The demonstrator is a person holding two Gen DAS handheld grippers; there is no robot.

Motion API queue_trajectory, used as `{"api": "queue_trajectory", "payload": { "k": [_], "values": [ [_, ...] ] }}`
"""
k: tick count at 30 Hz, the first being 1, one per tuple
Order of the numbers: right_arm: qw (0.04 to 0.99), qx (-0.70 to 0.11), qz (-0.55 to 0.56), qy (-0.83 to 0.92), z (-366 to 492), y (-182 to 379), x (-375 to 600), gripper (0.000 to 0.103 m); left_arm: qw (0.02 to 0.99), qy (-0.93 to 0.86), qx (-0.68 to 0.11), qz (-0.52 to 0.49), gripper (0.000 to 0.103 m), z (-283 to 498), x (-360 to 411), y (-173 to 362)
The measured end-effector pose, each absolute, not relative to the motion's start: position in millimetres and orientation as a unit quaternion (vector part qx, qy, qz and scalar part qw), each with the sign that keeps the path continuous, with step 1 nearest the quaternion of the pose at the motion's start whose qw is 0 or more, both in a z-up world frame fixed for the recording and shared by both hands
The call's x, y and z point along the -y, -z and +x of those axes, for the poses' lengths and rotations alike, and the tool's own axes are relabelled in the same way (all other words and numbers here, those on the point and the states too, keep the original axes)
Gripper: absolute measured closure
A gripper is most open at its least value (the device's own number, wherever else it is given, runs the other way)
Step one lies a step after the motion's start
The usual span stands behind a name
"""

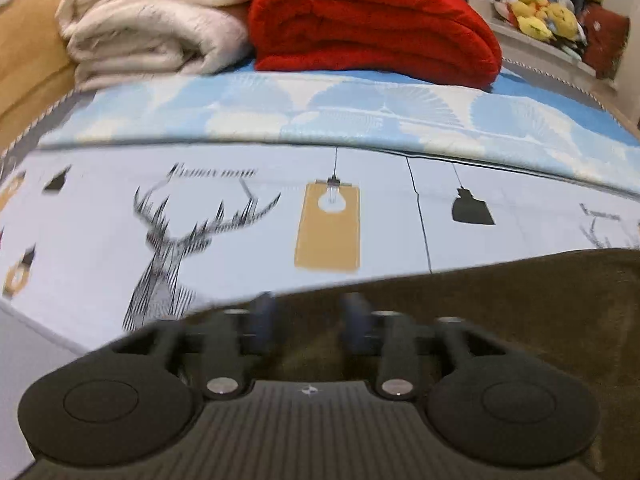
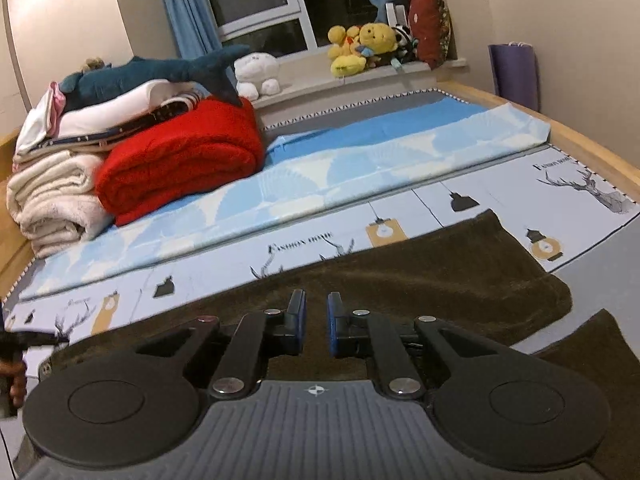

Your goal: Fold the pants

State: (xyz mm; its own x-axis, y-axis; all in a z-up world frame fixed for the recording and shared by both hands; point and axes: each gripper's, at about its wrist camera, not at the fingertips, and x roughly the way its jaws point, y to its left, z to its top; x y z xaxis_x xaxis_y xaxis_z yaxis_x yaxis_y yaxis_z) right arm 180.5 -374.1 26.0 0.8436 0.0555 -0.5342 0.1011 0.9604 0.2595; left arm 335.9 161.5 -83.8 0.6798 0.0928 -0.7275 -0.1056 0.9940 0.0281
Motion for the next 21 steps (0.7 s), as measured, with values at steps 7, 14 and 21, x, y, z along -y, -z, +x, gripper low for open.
{"api": "queue_trajectory", "payload": {
  "k": [7,14,21],
  "values": [
    [0.943,-0.295,0.151,0.025,178.0,-18.5,393.9,0.091,0.908,-0.009,-0.417,0.037,0.028,370.0,-165.7,126.3],
    [0.941,-0.311,0.128,0.030,178.7,-13.5,390.3,0.090,0.906,0.051,-0.419,0.010,0.088,377.3,-166.5,139.2],
    [0.940,-0.315,0.125,0.048,177.3,-14.9,396.2,0.090,0.907,0.082,-0.408,0.063,0.101,350.3,-148.9,108.2]
  ]
}}
